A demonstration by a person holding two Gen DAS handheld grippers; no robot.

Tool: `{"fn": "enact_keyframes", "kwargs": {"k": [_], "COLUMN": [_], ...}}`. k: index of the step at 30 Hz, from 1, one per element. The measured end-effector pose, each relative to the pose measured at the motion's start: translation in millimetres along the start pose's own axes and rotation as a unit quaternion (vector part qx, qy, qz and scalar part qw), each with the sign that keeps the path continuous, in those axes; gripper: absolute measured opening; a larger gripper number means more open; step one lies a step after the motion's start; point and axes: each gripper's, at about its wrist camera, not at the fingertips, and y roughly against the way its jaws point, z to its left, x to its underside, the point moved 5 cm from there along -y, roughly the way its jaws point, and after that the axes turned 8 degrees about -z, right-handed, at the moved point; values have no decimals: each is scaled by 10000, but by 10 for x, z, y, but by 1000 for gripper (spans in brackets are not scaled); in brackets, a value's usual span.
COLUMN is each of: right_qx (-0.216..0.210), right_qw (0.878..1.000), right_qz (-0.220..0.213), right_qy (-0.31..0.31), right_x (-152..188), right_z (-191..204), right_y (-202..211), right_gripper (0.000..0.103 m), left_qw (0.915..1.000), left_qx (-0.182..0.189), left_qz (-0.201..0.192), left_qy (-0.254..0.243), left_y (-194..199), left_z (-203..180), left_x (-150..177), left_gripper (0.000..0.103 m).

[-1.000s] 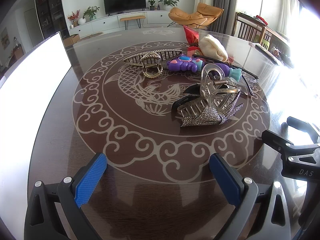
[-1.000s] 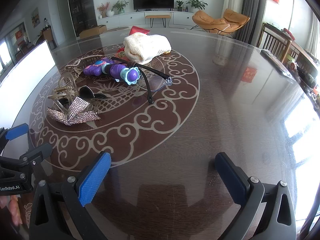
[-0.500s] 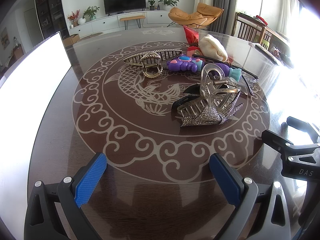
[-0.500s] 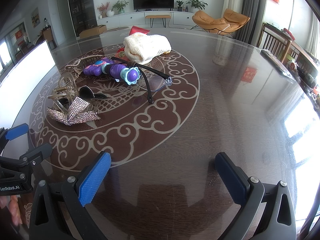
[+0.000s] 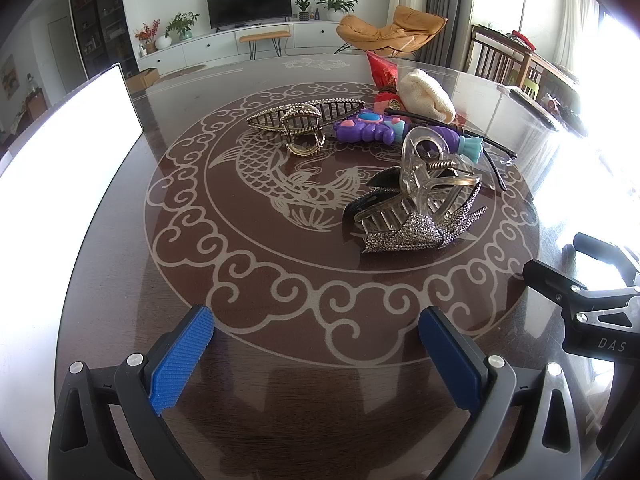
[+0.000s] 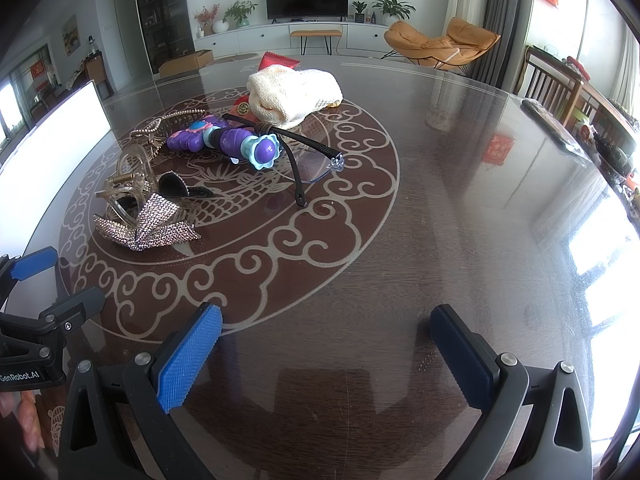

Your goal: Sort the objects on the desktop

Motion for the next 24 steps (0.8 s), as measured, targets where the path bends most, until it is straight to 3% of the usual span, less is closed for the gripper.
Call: {"fn": "enact_keyframes", "kwargs": {"k": [24], "right_qx": [1], "right_qw": [10000], "right_qz": [0], "right_qy": [0], "right_x": [-3], "right_z": [-3], "right_y": [6], "right_gripper": [103], "left_qw": [10000], "left_qx": [1], "left_qz": [0], "left_qy": [-1], "left_y": [-3], "left_z": [2], "left_x": [-1], "left_gripper": [103]}}
